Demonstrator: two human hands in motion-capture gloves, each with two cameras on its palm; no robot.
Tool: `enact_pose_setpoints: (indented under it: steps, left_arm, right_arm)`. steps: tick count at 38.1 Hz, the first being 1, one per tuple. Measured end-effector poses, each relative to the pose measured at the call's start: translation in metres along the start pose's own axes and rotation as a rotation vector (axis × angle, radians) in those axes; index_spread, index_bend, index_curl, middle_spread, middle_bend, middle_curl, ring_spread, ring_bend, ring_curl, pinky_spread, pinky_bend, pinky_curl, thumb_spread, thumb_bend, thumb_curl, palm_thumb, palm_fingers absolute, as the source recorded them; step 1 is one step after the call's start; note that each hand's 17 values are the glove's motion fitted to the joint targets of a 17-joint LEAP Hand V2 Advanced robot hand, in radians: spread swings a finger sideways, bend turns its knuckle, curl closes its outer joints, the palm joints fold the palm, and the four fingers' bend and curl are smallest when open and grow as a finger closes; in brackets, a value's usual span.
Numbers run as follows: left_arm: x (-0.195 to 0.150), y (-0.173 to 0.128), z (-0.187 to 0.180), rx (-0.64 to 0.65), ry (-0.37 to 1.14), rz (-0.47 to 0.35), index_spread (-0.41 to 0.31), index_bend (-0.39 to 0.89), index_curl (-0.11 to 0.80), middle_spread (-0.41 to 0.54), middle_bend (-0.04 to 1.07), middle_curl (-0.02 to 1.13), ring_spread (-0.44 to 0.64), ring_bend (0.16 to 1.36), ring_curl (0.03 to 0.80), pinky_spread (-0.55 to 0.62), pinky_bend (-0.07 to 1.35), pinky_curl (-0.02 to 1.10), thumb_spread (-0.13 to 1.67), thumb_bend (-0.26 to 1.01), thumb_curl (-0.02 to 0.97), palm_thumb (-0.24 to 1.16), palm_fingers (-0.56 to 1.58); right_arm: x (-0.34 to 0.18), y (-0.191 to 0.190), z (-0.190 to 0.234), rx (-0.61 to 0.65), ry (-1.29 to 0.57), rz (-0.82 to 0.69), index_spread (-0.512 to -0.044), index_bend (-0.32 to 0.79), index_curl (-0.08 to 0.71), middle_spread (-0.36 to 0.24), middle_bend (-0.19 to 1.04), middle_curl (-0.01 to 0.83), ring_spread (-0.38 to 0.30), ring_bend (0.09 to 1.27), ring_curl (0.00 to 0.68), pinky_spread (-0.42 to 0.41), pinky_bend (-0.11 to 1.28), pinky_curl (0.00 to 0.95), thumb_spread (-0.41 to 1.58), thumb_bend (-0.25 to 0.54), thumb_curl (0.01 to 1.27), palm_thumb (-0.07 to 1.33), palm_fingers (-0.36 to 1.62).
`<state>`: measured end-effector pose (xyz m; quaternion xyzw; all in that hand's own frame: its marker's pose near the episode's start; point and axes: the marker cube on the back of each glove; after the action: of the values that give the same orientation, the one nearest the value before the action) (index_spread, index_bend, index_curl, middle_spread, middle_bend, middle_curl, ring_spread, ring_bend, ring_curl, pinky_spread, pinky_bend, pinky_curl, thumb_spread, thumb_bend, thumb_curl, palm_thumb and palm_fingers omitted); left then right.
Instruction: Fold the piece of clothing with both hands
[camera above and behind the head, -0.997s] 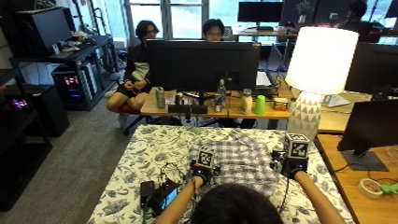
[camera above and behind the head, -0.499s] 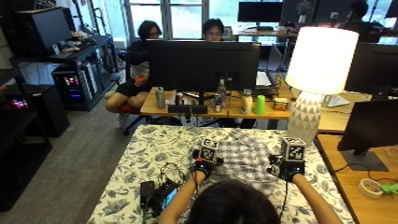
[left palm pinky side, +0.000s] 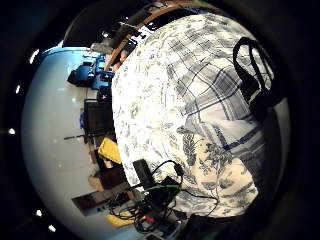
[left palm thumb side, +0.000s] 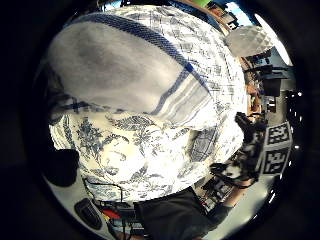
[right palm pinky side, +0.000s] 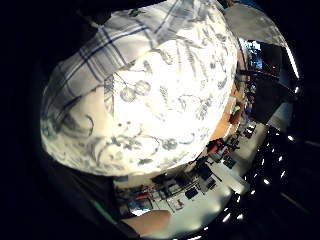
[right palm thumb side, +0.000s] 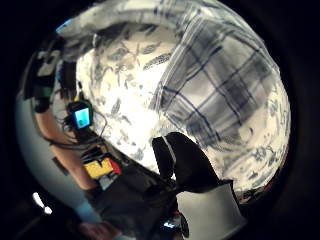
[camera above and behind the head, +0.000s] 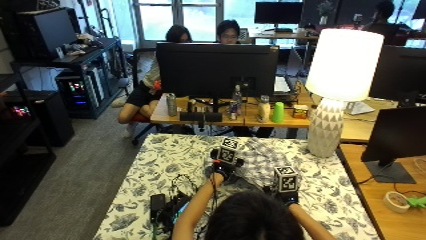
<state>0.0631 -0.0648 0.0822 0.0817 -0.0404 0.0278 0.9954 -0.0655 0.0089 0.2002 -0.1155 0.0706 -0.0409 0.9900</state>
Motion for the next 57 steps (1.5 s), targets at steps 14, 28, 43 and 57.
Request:
enact_pose_setpoints:
  steps: [14,28,43,57]
  left_arm:
    - [-0.012,-0.003,-0.008,-0.008,-0.066,-0.022,-0.215,0.14,0.356,-0.308,0.51,0.60,-0.33,0.68,0.456,-0.34,0.42,0.40,1.66,0.35,0.216,0.57,1.12]
    - [-0.018,-0.006,-0.011,0.021,-0.103,-0.061,-0.219,0.15,0.380,-0.318,0.49,0.66,-0.33,0.69,0.481,-0.33,0.41,0.42,1.66,0.47,0.235,0.51,1.11]
    - [-0.013,0.018,-0.003,-0.210,-0.017,0.114,-0.226,0.15,0.401,-0.325,0.45,0.72,-0.33,0.71,0.500,-0.34,0.42,0.44,1.66,0.60,0.267,0.43,1.12]
    - [-0.035,0.021,0.004,-0.366,-0.089,0.166,-0.251,0.19,0.460,-0.330,0.40,0.79,-0.33,0.73,0.518,-0.35,0.40,0.44,1.64,0.70,0.324,0.33,1.15]
  right_arm:
    - [0.000,-0.042,0.004,0.194,0.026,0.121,-0.171,0.05,0.133,0.001,0.25,0.384,0.008,0.63,0.387,0.140,0.69,0.397,1.09,0.032,0.31,0.62,0.33]
    - [-0.004,-0.064,0.005,0.208,-0.064,0.084,-0.261,0.14,0.154,-0.108,0.41,0.454,-0.172,0.71,0.418,-0.140,0.66,0.392,1.05,0.034,0.37,0.81,0.89]
    - [-0.008,-0.053,-0.013,-0.095,-0.095,-0.018,-0.250,0.23,0.321,-0.157,0.40,0.517,-0.220,0.70,0.478,-0.228,0.60,0.431,0.99,0.111,0.48,1.07,1.18]
    - [0.006,-0.049,-0.078,-0.302,0.121,-0.119,-0.254,0.30,0.434,-0.159,0.42,0.572,-0.223,0.65,0.496,-0.237,0.53,0.446,0.59,0.003,0.60,1.08,1.20]
